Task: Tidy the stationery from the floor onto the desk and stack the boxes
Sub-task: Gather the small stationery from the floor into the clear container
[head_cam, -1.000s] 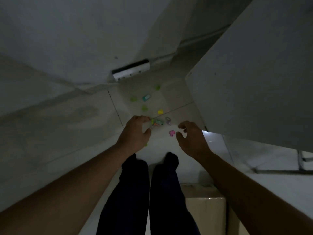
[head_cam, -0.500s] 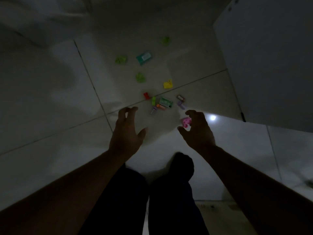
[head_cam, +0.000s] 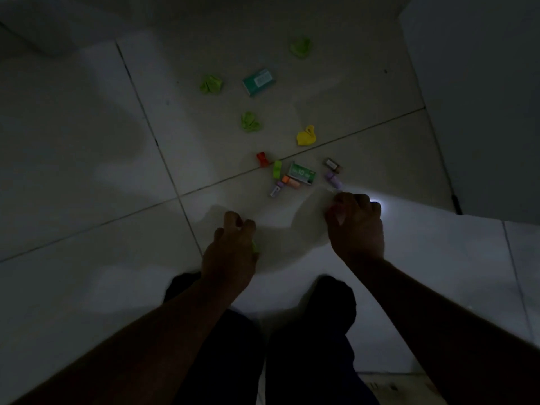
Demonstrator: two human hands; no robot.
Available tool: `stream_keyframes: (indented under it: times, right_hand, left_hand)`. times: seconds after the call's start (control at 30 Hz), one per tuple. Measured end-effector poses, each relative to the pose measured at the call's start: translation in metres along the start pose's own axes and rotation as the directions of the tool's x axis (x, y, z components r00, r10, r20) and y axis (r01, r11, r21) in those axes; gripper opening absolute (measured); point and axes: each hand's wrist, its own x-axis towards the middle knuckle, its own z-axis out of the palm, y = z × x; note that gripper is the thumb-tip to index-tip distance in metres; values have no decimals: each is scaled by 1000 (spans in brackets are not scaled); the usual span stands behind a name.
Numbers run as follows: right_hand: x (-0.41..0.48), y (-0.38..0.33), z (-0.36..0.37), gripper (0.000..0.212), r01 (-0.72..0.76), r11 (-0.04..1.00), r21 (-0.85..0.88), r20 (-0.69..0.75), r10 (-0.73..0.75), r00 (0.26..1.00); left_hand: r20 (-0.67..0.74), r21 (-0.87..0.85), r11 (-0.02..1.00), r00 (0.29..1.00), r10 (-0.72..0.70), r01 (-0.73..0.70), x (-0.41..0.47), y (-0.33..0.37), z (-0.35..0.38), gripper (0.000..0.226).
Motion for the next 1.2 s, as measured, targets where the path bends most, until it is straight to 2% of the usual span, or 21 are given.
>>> stream_keyframes:
  times: [0.13, 0.2, 0.33, 0.47, 0.6, 0.73, 0.8, 0.9, 0.97, 1.07, 1.2]
  right_hand:
    - [11, -35, -1, 32, 158, 959, 236, -38, -154, 987]
    - [21, -56, 1, 34, 249, 929, 274, -51, -245, 968]
    - [40, -88, 6, 47, 383, 910, 162, -3, -387, 922]
    - [54, -95, 14, 50, 440, 897, -39, 133, -432, 892]
    - [60, -89, 14, 44, 431, 902, 27, 150, -430, 890]
    - [74, -81, 0, 35, 332, 922, 199, -43, -331, 943]
    - [84, -80, -10, 34, 274, 936, 222, -63, -266, 962]
    - [101, -78, -20, 35, 271, 943, 192, -36, -269, 963]
    - [110, -79, -23, 35, 295, 946, 135, 34, -302, 953]
    - [120, -80, -24, 38, 292, 956, 36, 141, -294, 945]
    - [120, -82, -18, 31, 277, 961, 7, 159, -275, 948]
  left_hand:
    - [13, -3, 1000, 1000, 22, -22, 5, -7, 9, 36]
    - [11, 12, 997, 997, 72, -72, 9, -11, 11, 33]
    - [-20, 23, 984, 984, 177, -177, 14, -17, 9, 31]
    - [-155, -63, 984, 976, 153, -164, 26, -15, -7, 37]
    - [-289, -157, 960, 940, 181, -233, 53, -4, -30, 34]
    - [-309, -160, 930, 911, 273, -332, 81, 14, -48, 52]
    - [-284, -101, 924, 901, 329, -369, 92, 23, -53, 57]
    - [-100, 134, 944, 943, 316, -302, 108, 38, -59, 58]
    - [-7, 270, 923, 958, 287, -274, 112, 43, -61, 50]
    - [-38, 243, 936, 962, 271, -254, 117, 40, -64, 39]
    - [-83, 147, 955, 959, 272, -258, 124, 29, -71, 42]
